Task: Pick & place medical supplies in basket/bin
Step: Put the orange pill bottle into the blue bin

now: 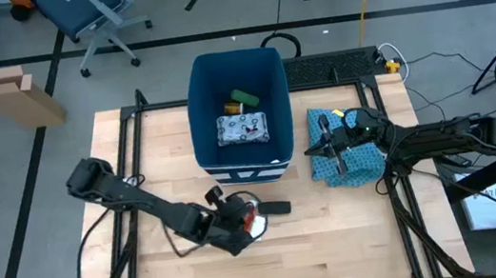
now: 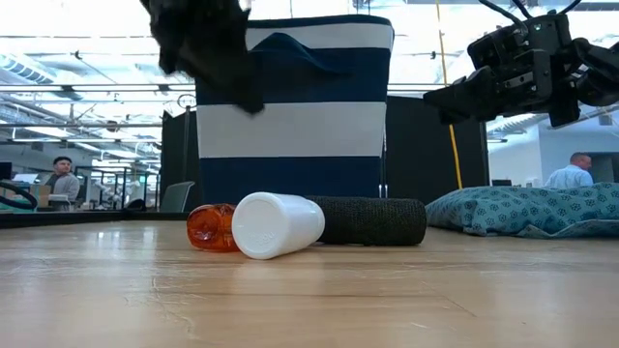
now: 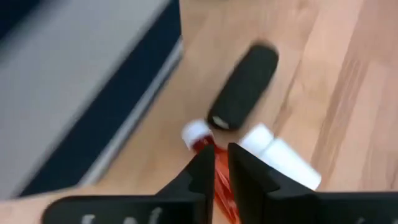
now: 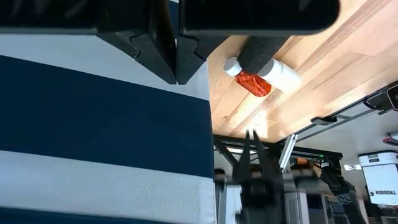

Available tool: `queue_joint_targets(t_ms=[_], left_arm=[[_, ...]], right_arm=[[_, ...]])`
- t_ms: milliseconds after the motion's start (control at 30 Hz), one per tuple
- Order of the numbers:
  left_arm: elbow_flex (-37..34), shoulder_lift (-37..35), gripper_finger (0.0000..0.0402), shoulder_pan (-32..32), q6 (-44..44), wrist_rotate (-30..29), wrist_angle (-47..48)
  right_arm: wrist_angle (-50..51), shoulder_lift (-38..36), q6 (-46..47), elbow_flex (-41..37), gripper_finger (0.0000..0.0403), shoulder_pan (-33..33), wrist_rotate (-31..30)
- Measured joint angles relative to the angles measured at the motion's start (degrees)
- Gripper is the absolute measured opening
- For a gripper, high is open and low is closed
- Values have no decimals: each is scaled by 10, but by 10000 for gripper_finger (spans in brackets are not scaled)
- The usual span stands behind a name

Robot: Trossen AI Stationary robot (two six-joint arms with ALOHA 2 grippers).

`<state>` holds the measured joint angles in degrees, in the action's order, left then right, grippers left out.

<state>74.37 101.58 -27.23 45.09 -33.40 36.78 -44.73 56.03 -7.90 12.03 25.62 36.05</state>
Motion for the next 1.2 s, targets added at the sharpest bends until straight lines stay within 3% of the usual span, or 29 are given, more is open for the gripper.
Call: queue_joint_targets(t_ms=[200,400,533,1200], left_arm=[[1,35,127,19,28,80,2],[1,40,233,38,35,112,-1],[1,40,271,47,34,119,-1],[-10,125,275,70,9,189,-39]], right_arm=[[0,0,0,0,0,0,0],[0,0,0,0,0,0,0],[0,0,0,0,0,0,0],[9,0,-3,0,0,1,-1]])
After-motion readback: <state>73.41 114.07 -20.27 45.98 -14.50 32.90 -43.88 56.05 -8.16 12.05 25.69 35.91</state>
